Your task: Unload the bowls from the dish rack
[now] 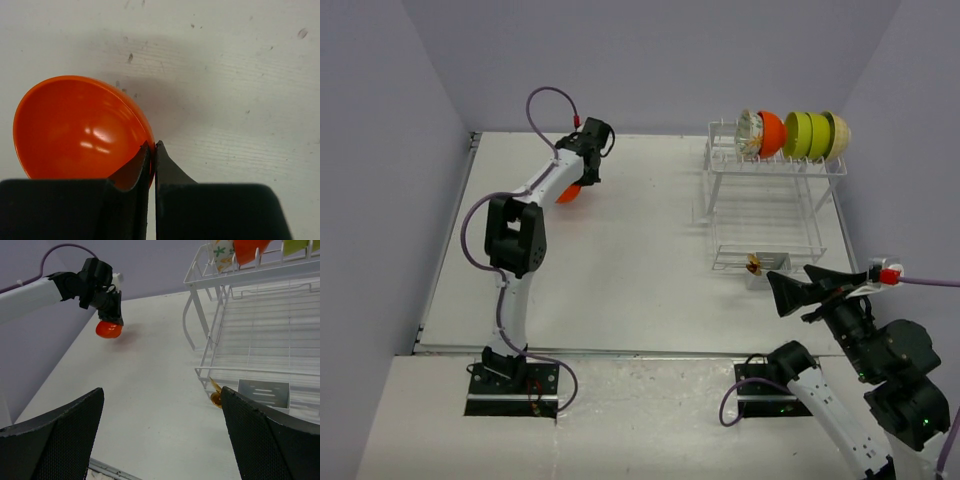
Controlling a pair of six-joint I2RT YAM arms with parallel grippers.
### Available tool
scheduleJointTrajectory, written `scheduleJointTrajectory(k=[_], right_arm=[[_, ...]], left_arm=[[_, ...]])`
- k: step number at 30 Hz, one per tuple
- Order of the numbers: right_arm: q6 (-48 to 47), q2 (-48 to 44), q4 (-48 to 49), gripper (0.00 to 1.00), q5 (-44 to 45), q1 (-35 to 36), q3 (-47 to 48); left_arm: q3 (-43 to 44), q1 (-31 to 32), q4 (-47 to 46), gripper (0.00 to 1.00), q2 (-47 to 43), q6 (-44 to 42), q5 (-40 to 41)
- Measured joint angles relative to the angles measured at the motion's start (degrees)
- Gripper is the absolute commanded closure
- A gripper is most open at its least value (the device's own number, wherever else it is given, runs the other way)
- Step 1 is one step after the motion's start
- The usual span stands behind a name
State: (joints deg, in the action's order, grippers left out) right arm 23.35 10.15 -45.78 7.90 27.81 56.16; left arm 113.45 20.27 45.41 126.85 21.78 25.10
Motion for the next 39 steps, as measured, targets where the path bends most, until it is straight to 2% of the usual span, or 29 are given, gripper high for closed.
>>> scheduleJointTrajectory(k=[11,12,13,15,18,25,27,28,31,34,37,39], right_arm=[[0.0,0.0,0.0,0.01,0.0,0.0,-0.4],[0.0,0.0,0.0,0.01,0.0,0.0,-0.4],[0.0,0.0,0.0,0.01,0.0,0.0,-0.4],[-0.1,0.0,0.0,0.01,0.0,0.0,-0.4],[-0.3,0.0,0.0,0.01,0.0,0.0,-0.4],[-0.5,0.0,-0.1,0.01,0.5,0.4,-0.4],[-0.5,0.0,0.0,0.01,0.5,0.4,-0.4],[-0.5,0.0,0.0,0.01,0.5,0.4,-0.4],[-0.4,0.0,0.2,0.01,0.5,0.4,-0.4],[0.1,-0.1,0.6,0.01,0.5,0.4,-0.4],[0.7,-0.4,0.7,0.01,0.5,0.4,-0.7],[0.9,-0.8,0.6,0.01,0.6,0.4,-1.0]], left_arm=[[-0.5,0.0,2.1,1.00,3.6,-0.6,0.4],[-0.5,0.0,2.1,0.77,3.6,-0.6,0.4],[-0.6,0.0,2.1,0.62,3.6,-0.7,0.4],[-0.7,0.0,1.9,0.44,3.5,-1.4,0.5],[-2.3,0.0,1.6,0.36,2.9,-1.6,0.9],[-7.0,0.5,1.2,0.28,-5.6,-1.4,-1.1],[-6.8,2.0,-0.2,0.07,-10.0,-1.5,-1.6],[-6.2,3.6,-1.2,0.02,-12.4,-1.6,-2.3],[-4.0,9.2,-7.4,0.00,-16.9,-1.2,-7.0],[-0.2,17.0,-19.4,0.00,-19.5,3.3,-22.6],[3.2,18.7,-28.8,0.00,-17.6,8.7,-34.5],[4.9,18.6,-33.8,0.02,-15.4,12.3,-38.9]])
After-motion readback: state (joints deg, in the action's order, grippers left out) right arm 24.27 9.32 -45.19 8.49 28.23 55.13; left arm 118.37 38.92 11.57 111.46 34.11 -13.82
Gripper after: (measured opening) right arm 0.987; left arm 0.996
